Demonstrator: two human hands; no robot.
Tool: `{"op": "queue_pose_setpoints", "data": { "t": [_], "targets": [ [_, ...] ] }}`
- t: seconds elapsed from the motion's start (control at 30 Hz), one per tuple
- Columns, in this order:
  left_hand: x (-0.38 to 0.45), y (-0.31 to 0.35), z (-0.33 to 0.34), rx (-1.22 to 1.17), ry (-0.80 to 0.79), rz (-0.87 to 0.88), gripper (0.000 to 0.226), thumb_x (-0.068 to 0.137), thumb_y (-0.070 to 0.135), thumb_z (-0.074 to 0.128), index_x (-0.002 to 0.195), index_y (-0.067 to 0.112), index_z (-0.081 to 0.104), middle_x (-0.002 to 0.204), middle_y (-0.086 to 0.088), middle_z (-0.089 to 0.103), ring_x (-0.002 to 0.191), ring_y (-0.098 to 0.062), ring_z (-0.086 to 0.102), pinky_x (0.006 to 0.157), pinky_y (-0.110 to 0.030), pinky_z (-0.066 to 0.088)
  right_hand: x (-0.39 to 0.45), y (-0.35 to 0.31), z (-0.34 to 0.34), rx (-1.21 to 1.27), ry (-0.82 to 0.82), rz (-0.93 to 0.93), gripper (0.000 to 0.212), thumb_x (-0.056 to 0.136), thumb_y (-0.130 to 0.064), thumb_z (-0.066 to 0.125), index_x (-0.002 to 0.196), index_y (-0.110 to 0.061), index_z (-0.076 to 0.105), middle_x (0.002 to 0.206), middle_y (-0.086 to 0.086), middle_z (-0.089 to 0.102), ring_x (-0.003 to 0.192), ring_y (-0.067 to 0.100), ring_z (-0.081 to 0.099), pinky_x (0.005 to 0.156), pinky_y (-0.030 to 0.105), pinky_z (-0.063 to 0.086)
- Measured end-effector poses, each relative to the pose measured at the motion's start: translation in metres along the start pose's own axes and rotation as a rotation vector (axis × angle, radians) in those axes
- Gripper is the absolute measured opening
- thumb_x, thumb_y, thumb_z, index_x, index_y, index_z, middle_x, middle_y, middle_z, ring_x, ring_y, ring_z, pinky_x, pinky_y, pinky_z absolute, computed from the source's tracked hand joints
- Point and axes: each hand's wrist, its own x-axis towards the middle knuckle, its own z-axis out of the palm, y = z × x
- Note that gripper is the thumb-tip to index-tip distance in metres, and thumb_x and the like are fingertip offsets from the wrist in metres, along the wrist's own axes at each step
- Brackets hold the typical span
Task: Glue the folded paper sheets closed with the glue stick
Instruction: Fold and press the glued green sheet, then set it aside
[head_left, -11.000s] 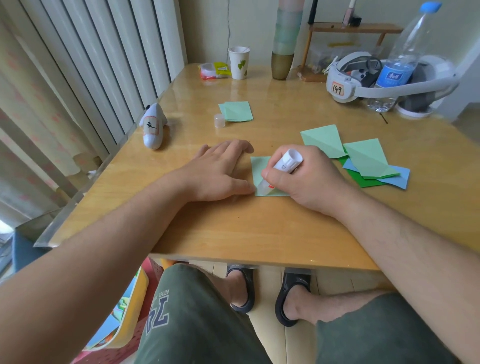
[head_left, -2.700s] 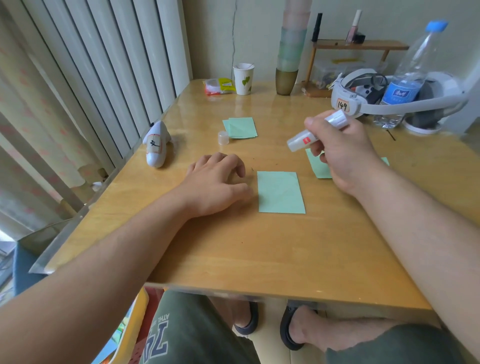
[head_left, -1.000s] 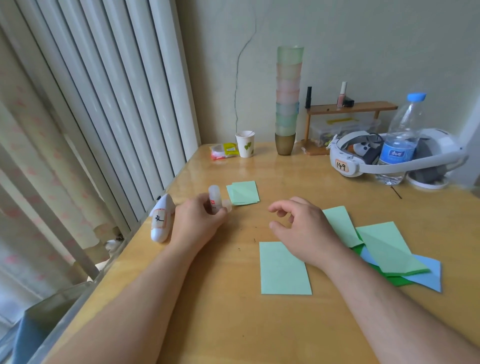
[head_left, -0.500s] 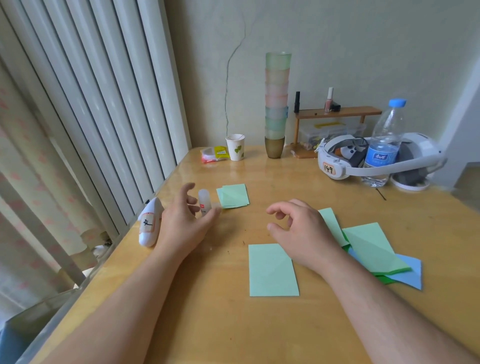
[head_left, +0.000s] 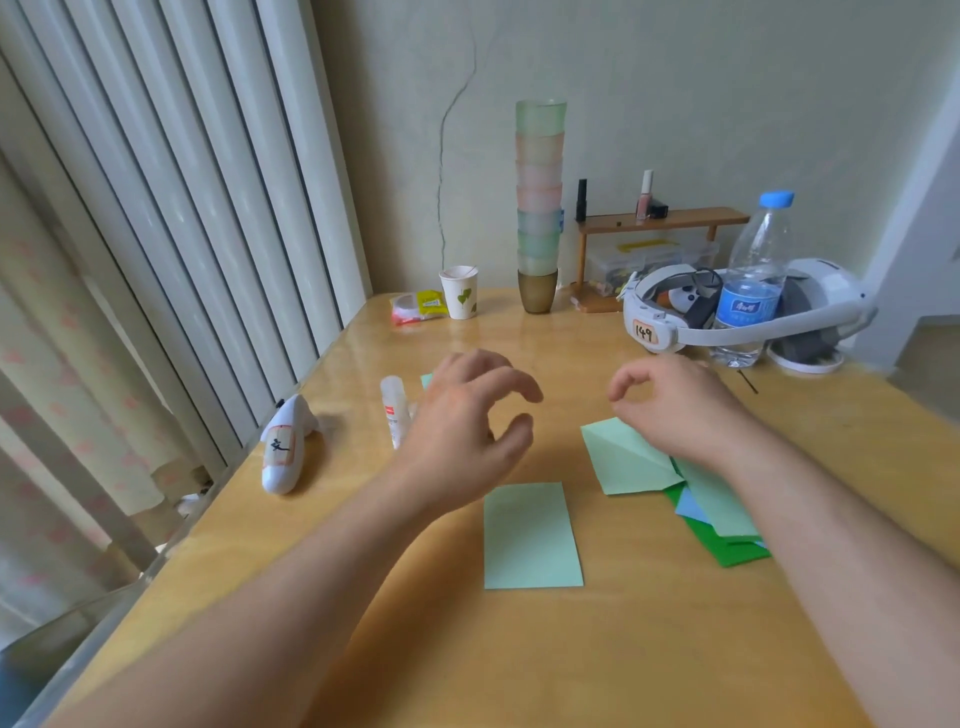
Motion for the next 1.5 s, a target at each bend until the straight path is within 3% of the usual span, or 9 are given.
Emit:
{"op": "queue_pose_setpoints", "data": {
  "t": [0.3,0.43,0.6,0.73,0.83,1.0,1.17,1.3,1.5],
  "targets": [
    [-0.008,-0.016,0.028,-0.133,0.114,-0.101,0.021,0.088,0.012,0.069,0.095,0.031,0.074,0.104,0.014,0.061,0.109,-0.01,0.058,0.078,-0.035,0.054,-0.009,0.028,0.016,-0.063,-0.066,0.04,0.01,0.09,-0.043,0.072,0.084,-0.04,0.063,0.089,-0.017,0.057,0.113,0.022,0.042,0.097,0.048,0.047],
    [-0.01,-0.013,0.027,-0.147,0.082,-0.104,0.021,0.089,0.011,0.069,0.093,0.031,0.075,0.104,0.015,0.06,0.104,-0.01,0.059,0.072,-0.03,0.053,-0.009,0.022,0.009,0.079,0.033,0.001,0.016,0.089,-0.027,0.077,0.079,-0.035,0.067,0.072,-0.006,0.059,0.076,0.02,0.056,0.067,0.034,0.048],
    [-0.01,-0.01,0.027,-0.311,0.037,-0.162,0.02,0.094,0.018,0.073,0.096,0.037,0.077,0.117,0.012,0.057,0.109,-0.011,0.061,0.087,-0.021,0.052,-0.02,0.002,0.005,0.423,0.133,-0.142,0.018,0.089,-0.021,0.08,0.083,-0.033,0.069,0.053,-0.013,0.047,0.049,0.008,0.038,0.053,0.027,0.035],
    [-0.009,-0.004,0.031,-0.735,-0.108,-0.266,0.014,0.093,0.018,0.079,0.105,0.024,0.08,0.124,0.0,0.06,0.083,-0.017,0.064,0.074,-0.023,0.053,-0.029,-0.016,0.014,0.637,0.116,-0.196,0.024,0.089,-0.012,0.08,0.086,-0.034,0.07,0.079,0.02,0.068,0.061,0.036,0.055,0.062,0.044,0.052],
    [-0.012,-0.001,0.029,-0.732,-0.129,-0.299,0.015,0.094,0.015,0.078,0.108,0.021,0.079,0.068,0.009,0.054,0.055,-0.013,0.04,0.053,-0.022,0.036,-0.033,-0.025,0.019,0.78,0.138,-0.213,0.037,0.09,-0.006,0.078,0.095,-0.042,0.07,0.101,0.006,0.07,0.067,0.032,0.065,0.071,0.044,0.058],
    [-0.01,-0.008,0.024,-0.701,0.011,-0.381,0.028,0.091,0.024,0.082,0.113,0.041,0.077,0.071,-0.013,0.064,0.068,-0.021,0.058,0.069,-0.047,0.053,-0.041,-0.028,0.02,0.895,-0.035,-0.24,0.088,0.092,0.007,0.071,0.139,-0.062,0.043,0.123,0.006,0.066,0.085,0.034,0.077,0.083,0.039,0.063],
    [-0.009,-0.014,0.019,-0.717,0.003,-0.405,0.034,0.089,0.022,0.084,0.115,0.043,0.077,0.077,-0.009,0.071,0.071,-0.02,0.061,0.071,-0.041,0.05,-0.043,-0.029,0.021,0.986,-0.08,-0.221,0.094,0.092,0.012,0.068,0.151,-0.053,0.035,0.093,0.012,0.073,0.086,0.021,0.074,0.083,0.03,0.057],
    [-0.002,-0.014,-0.003,-0.872,-0.227,-0.431,0.042,0.091,-0.001,0.076,0.123,0.027,0.074,0.114,-0.006,0.077,0.093,-0.026,0.071,0.093,-0.045,0.06,-0.045,-0.03,0.018,1.034,-0.115,-0.209,0.091,0.093,0.014,0.064,0.151,-0.051,0.038,0.082,0.009,0.07,0.076,0.019,0.066,0.075,0.03,0.052],
    [-0.013,-0.02,-0.029,-1.137,-0.516,-0.53,0.047,0.079,-0.01,0.068,0.119,0.014,0.071,0.112,-0.009,0.075,0.101,-0.023,0.073,0.086,-0.031,0.062,-0.053,-0.036,0.01,0.867,-0.372,-0.323,0.085,0.092,0.013,0.066,0.141,-0.055,0.052,0.102,0.015,0.074,0.073,0.022,0.058,0.065,0.03,0.051]
  ]
}}
